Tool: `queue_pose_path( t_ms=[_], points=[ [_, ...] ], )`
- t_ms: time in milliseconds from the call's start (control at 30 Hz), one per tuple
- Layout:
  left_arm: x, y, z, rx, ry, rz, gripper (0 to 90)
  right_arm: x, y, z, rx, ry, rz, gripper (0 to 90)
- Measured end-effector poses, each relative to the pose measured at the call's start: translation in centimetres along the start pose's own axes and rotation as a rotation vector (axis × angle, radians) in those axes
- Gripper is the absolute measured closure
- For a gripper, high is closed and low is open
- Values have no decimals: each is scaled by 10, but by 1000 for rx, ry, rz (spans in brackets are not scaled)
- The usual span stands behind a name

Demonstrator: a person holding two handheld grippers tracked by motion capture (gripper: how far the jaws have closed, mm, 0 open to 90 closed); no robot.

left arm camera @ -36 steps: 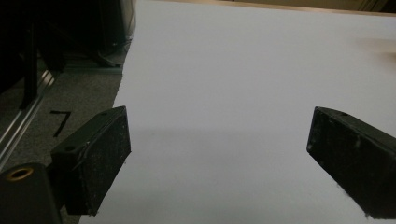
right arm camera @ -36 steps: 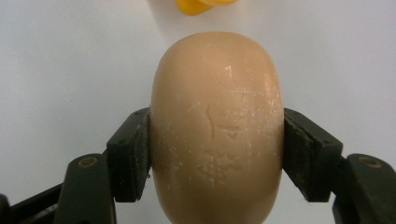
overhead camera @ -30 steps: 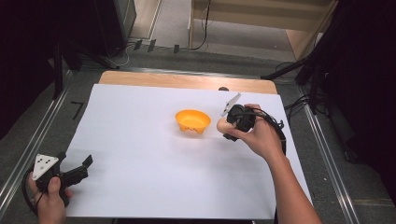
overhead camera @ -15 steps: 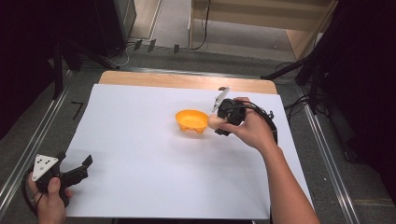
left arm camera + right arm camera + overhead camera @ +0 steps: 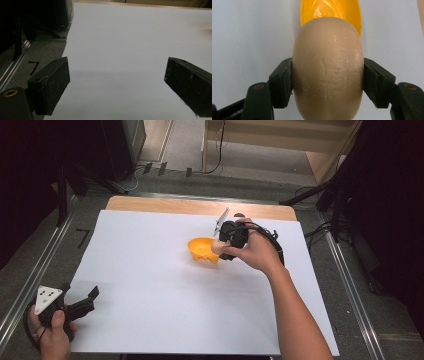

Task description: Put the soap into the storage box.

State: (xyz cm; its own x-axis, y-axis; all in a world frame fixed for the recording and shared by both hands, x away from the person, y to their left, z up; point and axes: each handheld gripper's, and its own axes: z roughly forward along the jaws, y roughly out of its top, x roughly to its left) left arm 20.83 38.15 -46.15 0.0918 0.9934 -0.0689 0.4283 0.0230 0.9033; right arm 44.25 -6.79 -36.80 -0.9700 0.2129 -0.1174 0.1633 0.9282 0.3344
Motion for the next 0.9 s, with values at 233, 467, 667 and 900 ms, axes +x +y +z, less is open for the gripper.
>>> queue_pose_path(
  t_ms=[233, 467, 667, 900],
  points=[
    [0, 0, 0, 0, 0, 1, 69, -1, 16, 6, 17, -1, -18, 328],
    [0, 0, 0, 0, -1, 0, 69, -4, 29, 14, 31, 13, -30, 328],
    [0, 0, 0, -2, -2, 0, 69, -7, 37, 22, 40, 21, -40, 328],
    [1, 0, -1, -1, -4, 0, 69, -11, 44, 28, 43, 19, -38, 328]
  ],
)
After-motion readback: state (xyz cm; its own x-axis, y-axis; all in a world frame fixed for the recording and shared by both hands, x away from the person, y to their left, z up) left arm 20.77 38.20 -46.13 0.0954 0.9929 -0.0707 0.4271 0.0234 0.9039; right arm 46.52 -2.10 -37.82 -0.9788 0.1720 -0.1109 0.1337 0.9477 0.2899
